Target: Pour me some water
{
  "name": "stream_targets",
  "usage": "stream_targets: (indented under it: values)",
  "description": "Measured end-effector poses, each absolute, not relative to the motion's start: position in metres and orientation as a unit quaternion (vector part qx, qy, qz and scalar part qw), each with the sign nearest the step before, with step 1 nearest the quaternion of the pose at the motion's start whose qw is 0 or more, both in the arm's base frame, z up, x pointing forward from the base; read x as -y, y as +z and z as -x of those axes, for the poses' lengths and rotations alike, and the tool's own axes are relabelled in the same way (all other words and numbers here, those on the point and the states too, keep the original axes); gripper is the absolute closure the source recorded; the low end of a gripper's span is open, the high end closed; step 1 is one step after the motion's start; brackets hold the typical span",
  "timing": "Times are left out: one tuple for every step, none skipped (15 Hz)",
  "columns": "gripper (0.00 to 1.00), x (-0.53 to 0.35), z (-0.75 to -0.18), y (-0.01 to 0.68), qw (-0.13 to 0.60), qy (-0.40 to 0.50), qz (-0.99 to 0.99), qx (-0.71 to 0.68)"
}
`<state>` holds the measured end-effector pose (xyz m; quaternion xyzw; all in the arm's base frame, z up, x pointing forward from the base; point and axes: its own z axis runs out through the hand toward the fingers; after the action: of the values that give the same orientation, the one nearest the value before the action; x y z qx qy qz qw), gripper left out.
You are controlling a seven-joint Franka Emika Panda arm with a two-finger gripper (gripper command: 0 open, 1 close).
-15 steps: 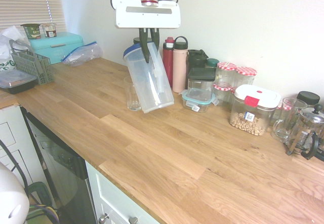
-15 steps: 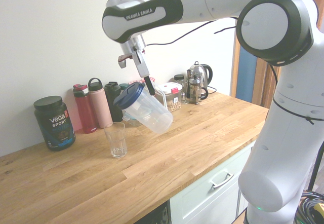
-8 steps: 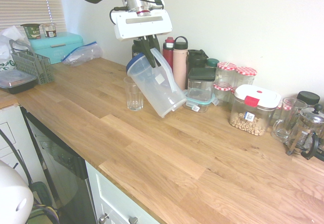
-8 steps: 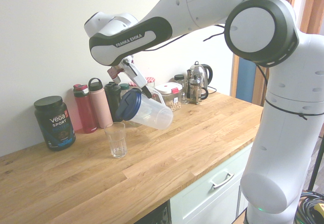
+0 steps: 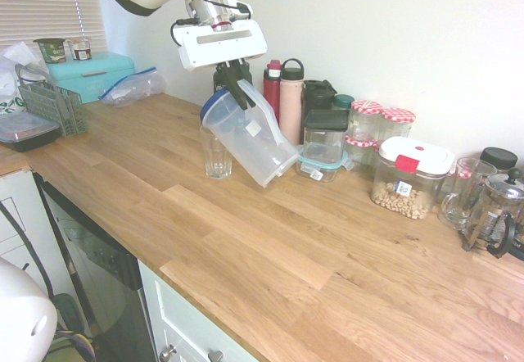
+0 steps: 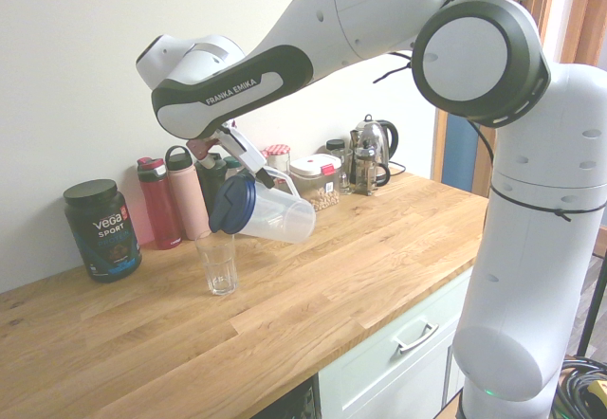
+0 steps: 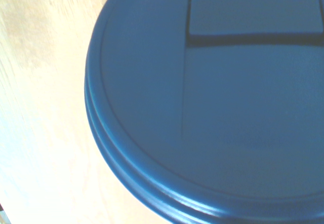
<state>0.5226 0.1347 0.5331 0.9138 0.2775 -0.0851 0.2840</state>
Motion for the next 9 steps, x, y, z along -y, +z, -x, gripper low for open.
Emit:
stream_targets:
  values:
    - [1.0, -0.135, -0.523, 0.532, 0.287, -0.085, -0.913, -0.278]
    - [1.0, -0.135, -0.524, 0.532, 0.288, -0.084, -0.913, -0.277]
    - [1.0, -0.135, -0.525, 0.534, 0.288, -0.081, -0.913, -0.276]
    - [1.0, -0.135, -0.526, 0.54, 0.281, -0.077, -0.917, -0.272]
    - [1.0, -0.134, -0.526, 0.551, 0.263, -0.07, -0.925, -0.265]
    - [1.0, -0.129, -0.526, 0.568, 0.237, -0.06, -0.936, -0.254]
    - [1.0, -0.118, -0.523, 0.59, 0.211, -0.052, -0.947, -0.238]
    - [1.0, -0.1, -0.516, 0.615, 0.185, -0.046, -0.957, -0.219]
    - [1.0, -0.079, -0.506, 0.639, 0.159, -0.039, -0.966, -0.199]
